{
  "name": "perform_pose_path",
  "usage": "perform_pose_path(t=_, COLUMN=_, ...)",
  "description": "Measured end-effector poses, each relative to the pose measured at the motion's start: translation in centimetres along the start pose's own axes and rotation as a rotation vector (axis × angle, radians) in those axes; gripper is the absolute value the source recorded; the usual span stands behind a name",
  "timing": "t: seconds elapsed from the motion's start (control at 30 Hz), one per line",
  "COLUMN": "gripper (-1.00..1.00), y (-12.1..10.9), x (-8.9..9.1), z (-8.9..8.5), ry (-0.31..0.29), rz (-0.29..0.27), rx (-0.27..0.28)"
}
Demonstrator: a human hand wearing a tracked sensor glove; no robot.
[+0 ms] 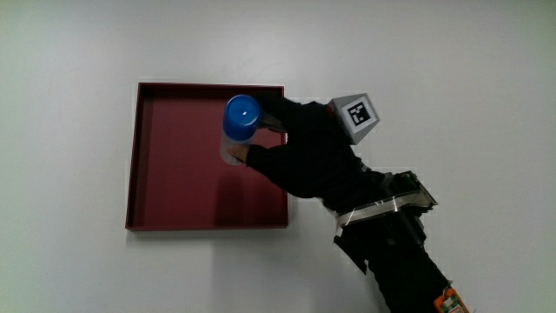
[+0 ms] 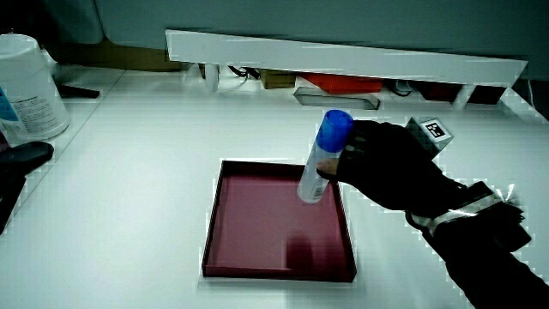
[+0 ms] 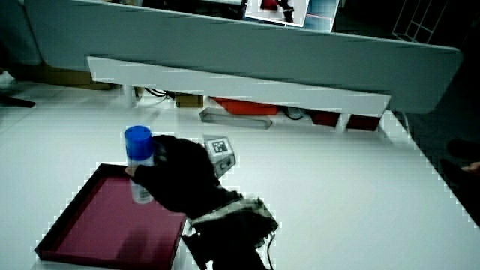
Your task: Place glue into plate
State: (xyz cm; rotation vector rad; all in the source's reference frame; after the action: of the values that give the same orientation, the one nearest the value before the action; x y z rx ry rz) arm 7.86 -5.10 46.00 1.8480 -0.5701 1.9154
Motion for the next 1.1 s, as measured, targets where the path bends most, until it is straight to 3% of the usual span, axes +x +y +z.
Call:
perform_pose_path(t=0.03, gripper=0.00, y=0.0, x=0.5, z=-0.2, ry=0.009, rz=0.013, rx=0.002)
perform_pose_path(t=0.13, gripper=0.00, y=-0.1, x=2.1, z=-0.6, ry=-0.060, rz=-0.026, rx=-0.012)
perform_pose_path(t=0.3, gripper=0.00, y=-0.2, x=3.4, z=-1.4, ry=-0.062, rz=-0.077, rx=-0.026)
perform_pose_path(t=0.73, gripper=0.00, y=-0.3, x=4.4, z=-1.7, ry=-0.032, rz=-0.087, rx=-0.032)
perform_pose_path(t=0.87, gripper=-0.31, y=-0.5, x=4.5, z=-1.8, ry=-0.023, rz=-0.098, rx=-0.041)
perform_pose_path(t=1.0, gripper=-0.62, y=-1.2, x=4.5, z=-1.2, ry=0.075, rz=-0.152, rx=-0.056)
perform_pose_path(t=1.1, gripper=-0.85, y=-1.9, x=3.7, z=-0.2, ry=0.083, rz=-0.180, rx=-0.094)
